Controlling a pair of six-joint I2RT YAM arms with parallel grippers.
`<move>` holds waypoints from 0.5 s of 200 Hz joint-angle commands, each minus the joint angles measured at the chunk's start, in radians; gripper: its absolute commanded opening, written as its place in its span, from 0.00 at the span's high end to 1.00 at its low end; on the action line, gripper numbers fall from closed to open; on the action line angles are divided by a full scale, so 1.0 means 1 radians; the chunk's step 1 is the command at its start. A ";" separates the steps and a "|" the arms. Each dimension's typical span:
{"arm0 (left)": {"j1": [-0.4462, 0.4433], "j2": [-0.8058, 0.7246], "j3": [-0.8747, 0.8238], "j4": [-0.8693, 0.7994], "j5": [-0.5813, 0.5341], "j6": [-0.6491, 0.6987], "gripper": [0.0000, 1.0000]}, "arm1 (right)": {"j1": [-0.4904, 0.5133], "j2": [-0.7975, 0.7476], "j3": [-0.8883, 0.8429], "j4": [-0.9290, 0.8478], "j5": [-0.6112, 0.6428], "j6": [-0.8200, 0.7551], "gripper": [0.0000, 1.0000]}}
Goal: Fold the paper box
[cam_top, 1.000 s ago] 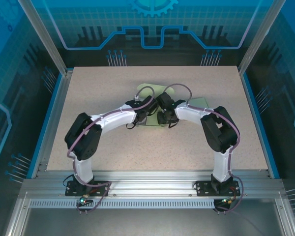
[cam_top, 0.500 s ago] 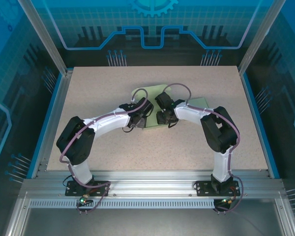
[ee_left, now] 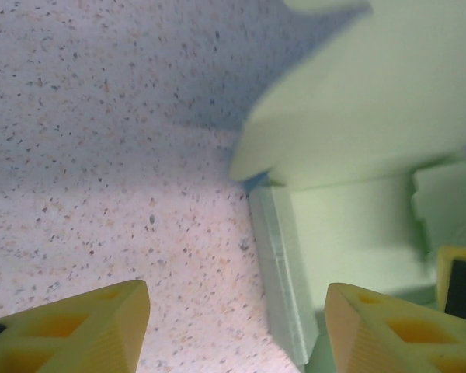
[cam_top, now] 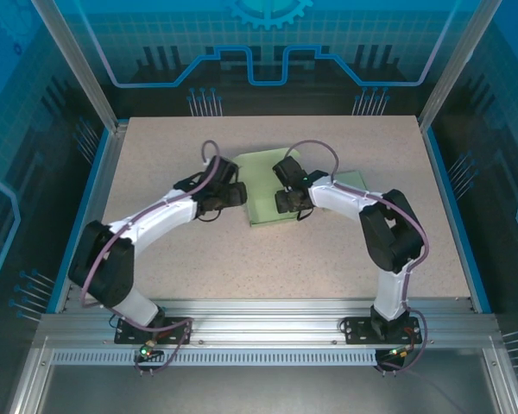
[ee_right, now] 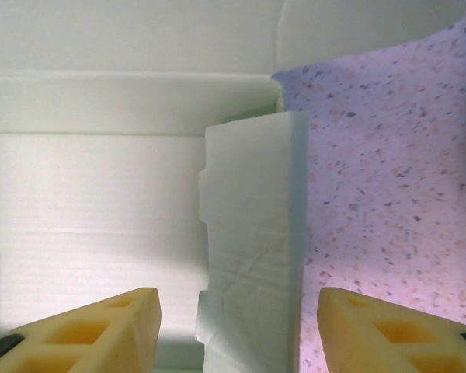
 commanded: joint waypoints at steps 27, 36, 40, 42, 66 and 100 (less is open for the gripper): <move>0.101 -0.104 -0.153 0.317 0.235 0.032 0.36 | 0.069 -0.115 0.032 -0.076 0.027 0.019 0.43; 0.105 -0.106 -0.164 0.352 0.248 0.106 0.35 | 0.080 -0.128 0.032 -0.067 -0.013 0.020 0.43; 0.107 -0.107 -0.168 0.371 0.265 0.147 0.35 | 0.085 -0.132 0.033 -0.059 -0.038 0.020 0.43; 0.109 -0.109 -0.169 0.380 0.273 0.164 0.35 | 0.087 -0.134 0.033 -0.053 -0.050 0.021 0.43; 0.137 -0.093 -0.187 0.461 0.332 0.326 0.34 | 0.099 -0.112 0.041 0.017 -0.245 0.025 0.44; 0.213 -0.028 -0.164 0.486 0.453 0.359 0.34 | 0.100 0.001 0.078 0.072 -0.394 0.042 0.47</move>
